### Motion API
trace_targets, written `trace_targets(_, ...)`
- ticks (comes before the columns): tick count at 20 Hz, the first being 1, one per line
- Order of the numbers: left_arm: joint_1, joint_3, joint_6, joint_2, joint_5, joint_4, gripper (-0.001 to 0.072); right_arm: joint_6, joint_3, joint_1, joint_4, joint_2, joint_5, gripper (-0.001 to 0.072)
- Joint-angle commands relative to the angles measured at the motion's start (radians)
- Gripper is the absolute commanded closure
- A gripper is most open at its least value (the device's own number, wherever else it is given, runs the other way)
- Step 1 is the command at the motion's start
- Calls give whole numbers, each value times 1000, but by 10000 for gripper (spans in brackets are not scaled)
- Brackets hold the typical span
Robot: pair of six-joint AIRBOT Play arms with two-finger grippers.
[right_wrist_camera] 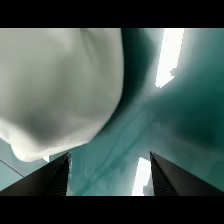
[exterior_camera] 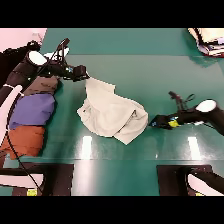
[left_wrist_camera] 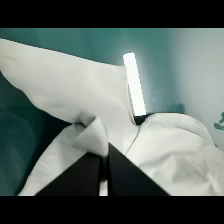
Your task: Fold the shirts.
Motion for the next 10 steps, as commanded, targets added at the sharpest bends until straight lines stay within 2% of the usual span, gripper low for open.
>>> trace_targets(1,1,6,1,1,-32,2,684,-17,42,117,16,-137,-73,141)
trace_targets(2,1,6,0,1,-36,2,683,-17,67,132,16,-164,-73,146)
trace_targets(3,1,6,0,1,-41,2,683,-18,91,140,12,-189,-74,232)
trace_targets(6,1,7,0,2,-52,2,684,-34,140,144,6,-213,-100,578)
trace_targets(7,1,7,0,7,-52,2,684,-36,155,140,5,-208,-108,659)
trace_targets(8,1,7,0,19,-45,3,685,-37,169,133,3,-194,-108,691)
trace_targets(10,1,33,-1,74,-23,27,685,-35,211,105,-31,-143,-99,692)
